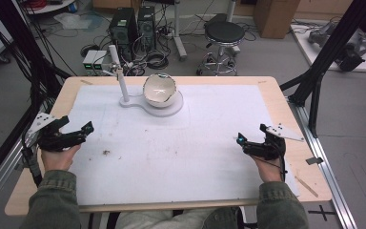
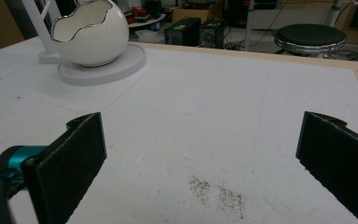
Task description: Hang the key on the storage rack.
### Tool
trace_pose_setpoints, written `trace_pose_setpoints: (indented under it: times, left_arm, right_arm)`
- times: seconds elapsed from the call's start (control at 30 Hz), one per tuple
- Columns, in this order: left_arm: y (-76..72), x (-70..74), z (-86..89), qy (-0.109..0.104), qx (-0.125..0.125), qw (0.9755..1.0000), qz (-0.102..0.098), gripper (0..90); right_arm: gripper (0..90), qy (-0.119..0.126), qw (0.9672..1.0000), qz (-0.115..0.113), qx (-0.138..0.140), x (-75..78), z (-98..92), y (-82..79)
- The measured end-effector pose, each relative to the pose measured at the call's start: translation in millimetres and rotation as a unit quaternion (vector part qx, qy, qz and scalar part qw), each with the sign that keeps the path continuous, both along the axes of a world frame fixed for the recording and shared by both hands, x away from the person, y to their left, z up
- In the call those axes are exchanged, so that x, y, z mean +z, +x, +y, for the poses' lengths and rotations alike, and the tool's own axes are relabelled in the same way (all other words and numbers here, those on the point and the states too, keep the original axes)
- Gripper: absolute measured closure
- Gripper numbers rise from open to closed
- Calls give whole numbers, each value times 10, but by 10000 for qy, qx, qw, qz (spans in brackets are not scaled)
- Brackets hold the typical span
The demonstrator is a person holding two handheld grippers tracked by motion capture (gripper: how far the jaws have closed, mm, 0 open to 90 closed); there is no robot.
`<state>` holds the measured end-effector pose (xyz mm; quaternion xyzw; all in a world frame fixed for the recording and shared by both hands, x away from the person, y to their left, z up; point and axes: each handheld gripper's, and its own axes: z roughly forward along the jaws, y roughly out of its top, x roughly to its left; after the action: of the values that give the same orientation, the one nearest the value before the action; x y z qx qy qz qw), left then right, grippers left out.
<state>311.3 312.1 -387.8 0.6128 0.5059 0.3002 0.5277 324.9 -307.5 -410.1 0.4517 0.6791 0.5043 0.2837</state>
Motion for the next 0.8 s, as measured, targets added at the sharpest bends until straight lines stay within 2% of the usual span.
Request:
trace_pose_setpoints:
  times: [0.23, 0.47, 0.67, 0.8]
  left_arm:
    - [-121, -81, 61, 17, 64, 10000, -49, 16]
    - [-193, -146, 124, -38, 200, 9996, -182, 16]
    - [-253, -197, 161, -88, 297, 9993, -213, 16]
    - [-302, -217, 188, -34, 338, 9992, -218, 16]
  right_arm:
    - [4, 9, 10000, -4, -9, 2, -8, -3]
    - [4, 37, 10000, 1, -28, 4, -18, -3]
    - [4, 25, 10000, -11, -10, 2, -16, -1]
    - [4, 18, 10000, -9, -16, 0, -12, 3]
